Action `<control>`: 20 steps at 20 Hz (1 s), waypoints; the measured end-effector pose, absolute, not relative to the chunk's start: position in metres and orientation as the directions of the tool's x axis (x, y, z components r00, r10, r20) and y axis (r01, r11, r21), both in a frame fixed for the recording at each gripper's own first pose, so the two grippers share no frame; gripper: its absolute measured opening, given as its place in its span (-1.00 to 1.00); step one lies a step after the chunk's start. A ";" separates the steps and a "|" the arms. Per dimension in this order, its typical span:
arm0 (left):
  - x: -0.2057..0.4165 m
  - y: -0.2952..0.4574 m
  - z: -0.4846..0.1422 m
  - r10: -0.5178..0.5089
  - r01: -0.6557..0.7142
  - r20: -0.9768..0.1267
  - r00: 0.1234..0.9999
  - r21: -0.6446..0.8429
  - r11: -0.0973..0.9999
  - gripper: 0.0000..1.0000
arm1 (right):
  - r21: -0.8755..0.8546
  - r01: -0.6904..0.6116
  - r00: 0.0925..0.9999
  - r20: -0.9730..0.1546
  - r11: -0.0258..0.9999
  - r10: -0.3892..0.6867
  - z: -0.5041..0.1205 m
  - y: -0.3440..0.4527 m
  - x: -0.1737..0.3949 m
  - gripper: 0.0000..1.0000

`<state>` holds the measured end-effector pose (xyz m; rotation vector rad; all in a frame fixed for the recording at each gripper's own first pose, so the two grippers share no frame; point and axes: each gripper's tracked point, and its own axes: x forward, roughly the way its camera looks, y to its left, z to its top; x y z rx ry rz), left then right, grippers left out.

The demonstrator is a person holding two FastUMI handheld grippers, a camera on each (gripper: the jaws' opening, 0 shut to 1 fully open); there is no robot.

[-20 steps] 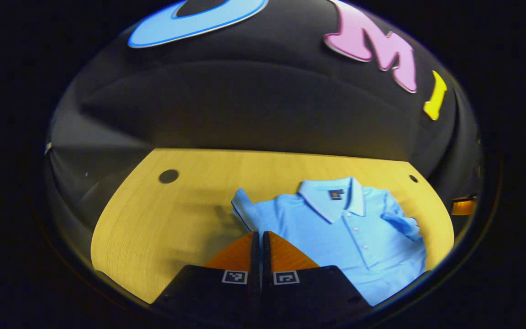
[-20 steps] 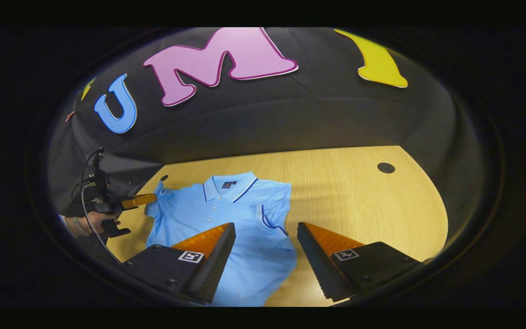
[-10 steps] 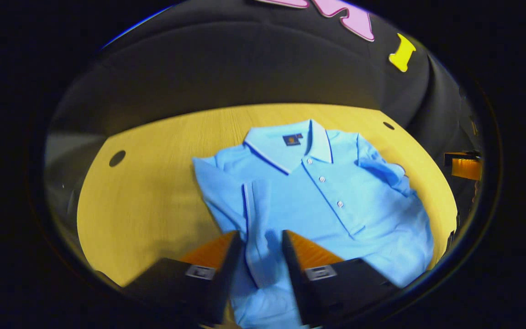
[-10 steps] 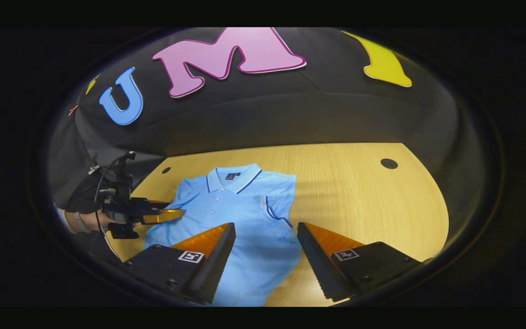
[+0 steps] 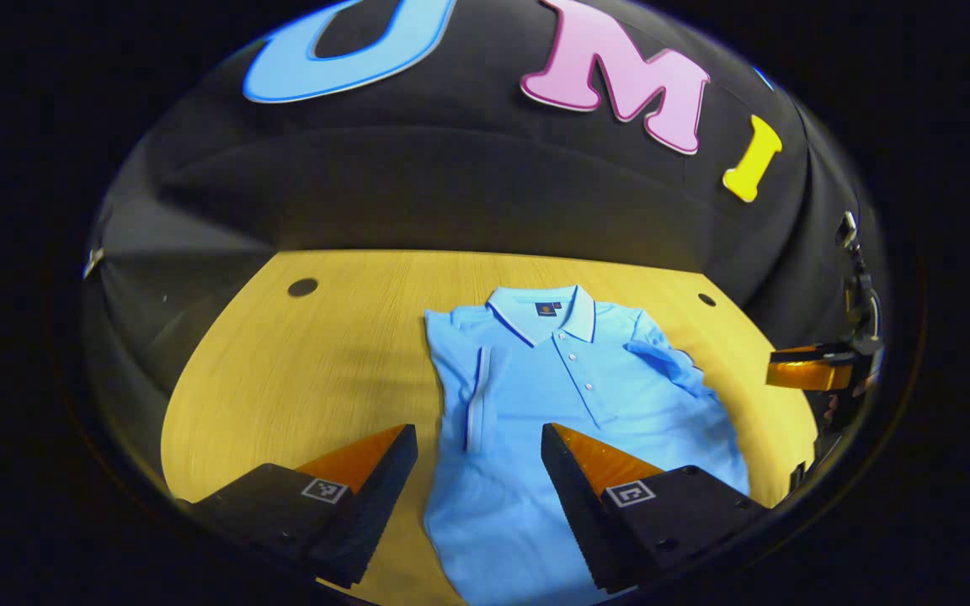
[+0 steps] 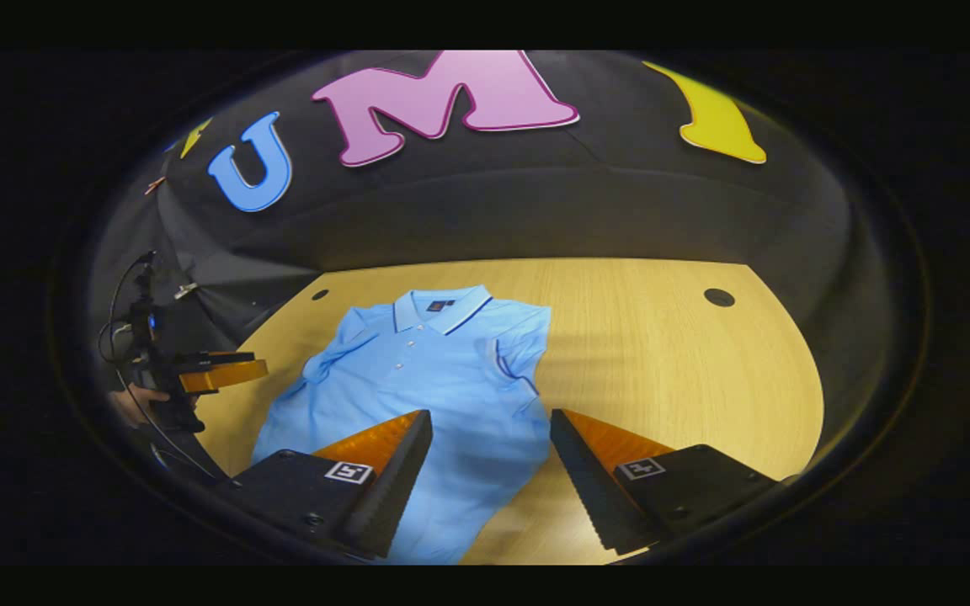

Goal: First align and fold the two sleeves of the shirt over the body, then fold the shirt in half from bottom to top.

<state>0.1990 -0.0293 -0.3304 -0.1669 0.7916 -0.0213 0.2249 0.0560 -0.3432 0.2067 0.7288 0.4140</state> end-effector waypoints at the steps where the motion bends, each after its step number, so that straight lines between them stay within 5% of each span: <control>1: 0.176 -0.028 -0.329 -0.083 -0.058 -0.713 0.696 -0.172 0.983 0.90 | 0.327 -0.296 0.661 -0.609 0.897 0.440 -0.345 0.057 0.213 0.82; 5: 0.084 -0.025 -0.338 -0.095 -0.063 -0.766 0.635 -0.174 0.983 0.91 | 0.330 -0.290 0.635 -0.636 0.898 0.439 -0.349 0.058 0.152 0.90; 6: 0.063 -0.025 -0.343 -0.095 -0.065 -0.779 0.620 -0.172 0.983 0.91 | 0.334 -0.276 0.628 -0.647 0.901 0.433 -0.351 0.057 0.134 0.73; 7: 0.041 -0.028 -0.348 -0.114 -0.064 -0.794 0.597 -0.189 0.980 0.90 | 0.342 -0.259 0.617 -0.661 0.903 0.427 -0.356 0.056 0.115 0.92; 9: 0.010 -0.037 -0.354 -0.141 -0.044 -0.807 0.574 -0.202 0.978 0.90 | 0.360 -0.226 0.596 -0.684 0.905 0.421 -0.364 0.055 0.077 0.94; 20: -0.065 -0.081 -0.396 -0.261 0.014 -0.868 0.422 -0.282 0.959 0.94 | 0.388 -0.136 0.419 -0.811 0.911 0.408 -0.431 0.060 -0.045 0.94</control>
